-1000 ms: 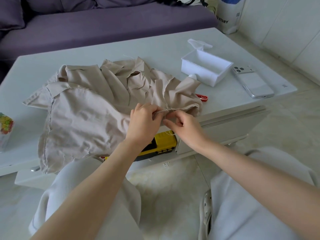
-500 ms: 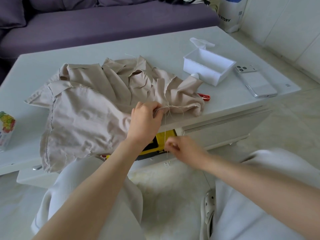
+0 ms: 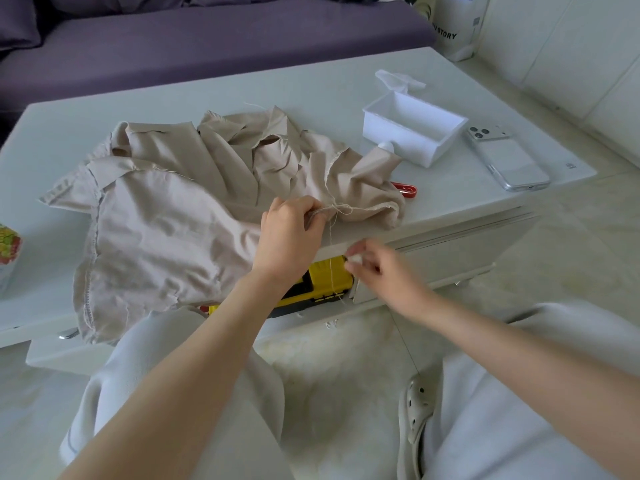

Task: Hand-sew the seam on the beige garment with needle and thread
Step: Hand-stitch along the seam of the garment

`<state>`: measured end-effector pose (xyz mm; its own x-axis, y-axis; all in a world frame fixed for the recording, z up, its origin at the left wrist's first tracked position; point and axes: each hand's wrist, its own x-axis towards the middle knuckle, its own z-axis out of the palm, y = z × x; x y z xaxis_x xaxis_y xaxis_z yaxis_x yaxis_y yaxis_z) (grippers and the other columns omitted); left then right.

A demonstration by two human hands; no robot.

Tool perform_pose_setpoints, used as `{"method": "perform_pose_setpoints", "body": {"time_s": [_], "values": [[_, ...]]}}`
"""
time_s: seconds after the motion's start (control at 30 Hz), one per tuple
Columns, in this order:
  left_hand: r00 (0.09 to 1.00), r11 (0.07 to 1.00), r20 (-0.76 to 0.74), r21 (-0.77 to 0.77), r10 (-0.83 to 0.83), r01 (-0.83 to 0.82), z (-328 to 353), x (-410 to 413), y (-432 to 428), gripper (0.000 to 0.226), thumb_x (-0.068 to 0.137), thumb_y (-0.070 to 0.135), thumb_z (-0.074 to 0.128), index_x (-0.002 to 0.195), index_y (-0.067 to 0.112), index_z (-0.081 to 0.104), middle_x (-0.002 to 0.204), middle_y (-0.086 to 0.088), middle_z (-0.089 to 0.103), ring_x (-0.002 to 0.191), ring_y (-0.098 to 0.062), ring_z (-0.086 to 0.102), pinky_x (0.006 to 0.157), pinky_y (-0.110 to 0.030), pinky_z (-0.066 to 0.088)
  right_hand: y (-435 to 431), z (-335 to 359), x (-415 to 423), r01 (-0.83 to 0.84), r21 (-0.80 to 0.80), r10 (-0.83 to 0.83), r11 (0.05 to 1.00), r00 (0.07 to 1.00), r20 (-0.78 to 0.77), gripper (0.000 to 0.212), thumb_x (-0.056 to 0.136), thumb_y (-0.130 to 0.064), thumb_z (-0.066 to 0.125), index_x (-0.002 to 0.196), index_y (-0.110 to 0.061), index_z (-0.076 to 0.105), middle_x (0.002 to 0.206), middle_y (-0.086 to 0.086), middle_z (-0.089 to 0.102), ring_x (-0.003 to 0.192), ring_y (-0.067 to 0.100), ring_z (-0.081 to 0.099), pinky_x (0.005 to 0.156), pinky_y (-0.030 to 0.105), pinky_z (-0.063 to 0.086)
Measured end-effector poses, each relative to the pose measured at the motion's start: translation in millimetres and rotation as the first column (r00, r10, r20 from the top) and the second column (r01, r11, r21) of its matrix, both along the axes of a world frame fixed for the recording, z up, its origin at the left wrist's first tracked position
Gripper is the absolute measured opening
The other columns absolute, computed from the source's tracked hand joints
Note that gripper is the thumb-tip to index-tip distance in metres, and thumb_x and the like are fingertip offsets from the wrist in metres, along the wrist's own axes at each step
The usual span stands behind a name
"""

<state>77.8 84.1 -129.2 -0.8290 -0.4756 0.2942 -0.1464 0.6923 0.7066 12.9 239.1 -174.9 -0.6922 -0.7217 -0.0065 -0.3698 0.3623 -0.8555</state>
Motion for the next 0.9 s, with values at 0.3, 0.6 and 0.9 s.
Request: {"method": "perform_pose_setpoints", "body": {"time_s": [0.3, 0.6, 0.9], "values": [[0.999, 0.999, 0.032, -0.005, -0.035, 0.035, -7, -1, 2, 0.024, 0.093, 0.022, 0.059, 0.073, 0.012, 0.068, 0.065, -0.002, 0.063, 0.076, -0.023, 0.052, 0.077, -0.025, 0.031, -28, 20, -2, 0.09, -0.223, -0.068, 0.971, 0.992, 0.104, 0.017, 0.092, -0.013, 0.06, 0.106, -0.007, 0.067, 0.057, -0.022, 0.059, 0.059, 0.0, 0.058, 0.058, 0.012, 0.041], [0.999, 0.999, 0.038, 0.0, -0.034, 0.034, -5, -2, -1, 0.025, 0.092, 0.02, 0.056, 0.075, 0.007, 0.069, 0.063, -0.006, 0.062, 0.073, -0.029, 0.054, 0.071, -0.036, 0.043, -33, 10, -1, 0.128, -0.144, -0.121, 0.981, 0.991, 0.05, 0.016, 0.09, -0.019, 0.063, 0.077, -0.01, 0.066, 0.043, -0.014, 0.042, 0.044, 0.005, 0.037, 0.047, 0.015, 0.026], [1.0, 1.0, 0.001, -0.002, -0.021, 0.021, -3, -4, -3, 0.034, 0.093, 0.028, 0.057, 0.075, 0.0, 0.066, 0.06, -0.015, 0.059, 0.069, -0.035, 0.055, 0.071, -0.041, 0.048, -18, -6, 11, -0.085, 0.188, 0.107, 0.978, 0.988, -0.11, 0.034, 0.093, -0.026, 0.058, 0.061, -0.034, 0.049, 0.046, -0.01, 0.039, 0.045, 0.001, 0.041, 0.048, 0.014, 0.03]]}}
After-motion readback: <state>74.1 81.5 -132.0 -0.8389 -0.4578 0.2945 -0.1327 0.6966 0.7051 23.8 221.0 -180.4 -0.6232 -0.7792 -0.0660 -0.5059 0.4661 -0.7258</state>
